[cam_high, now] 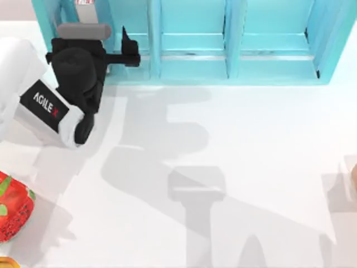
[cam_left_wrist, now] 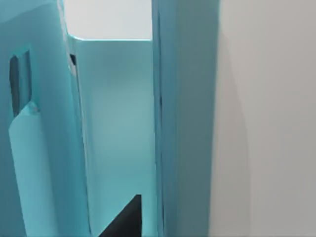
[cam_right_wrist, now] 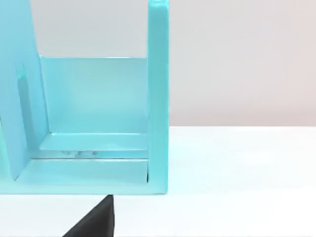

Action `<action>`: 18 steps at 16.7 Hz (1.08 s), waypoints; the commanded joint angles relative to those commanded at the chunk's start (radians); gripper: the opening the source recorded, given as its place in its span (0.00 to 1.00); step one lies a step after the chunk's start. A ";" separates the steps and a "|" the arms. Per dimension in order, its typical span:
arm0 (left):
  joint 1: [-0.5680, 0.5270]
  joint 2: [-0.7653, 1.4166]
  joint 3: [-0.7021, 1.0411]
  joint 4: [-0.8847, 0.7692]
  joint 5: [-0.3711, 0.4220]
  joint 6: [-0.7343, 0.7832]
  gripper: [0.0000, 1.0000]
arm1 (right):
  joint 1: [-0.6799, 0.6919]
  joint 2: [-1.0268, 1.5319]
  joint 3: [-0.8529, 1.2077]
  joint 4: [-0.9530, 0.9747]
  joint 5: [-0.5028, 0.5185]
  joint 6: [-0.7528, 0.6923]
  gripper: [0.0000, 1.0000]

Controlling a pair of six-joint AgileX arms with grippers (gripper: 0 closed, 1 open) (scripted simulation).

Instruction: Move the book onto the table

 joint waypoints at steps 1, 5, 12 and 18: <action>0.000 0.000 0.000 0.000 0.000 0.000 1.00 | 0.000 0.000 0.000 0.000 0.000 0.000 1.00; 0.000 0.000 0.000 0.000 0.000 0.000 0.77 | 0.000 0.000 0.000 0.000 0.000 0.000 1.00; 0.000 0.000 0.000 0.000 0.000 0.000 0.25 | 0.000 0.000 0.000 0.000 0.000 0.000 1.00; 0.000 0.000 0.000 0.000 0.000 0.000 0.00 | 0.000 0.000 0.000 0.000 0.000 0.000 1.00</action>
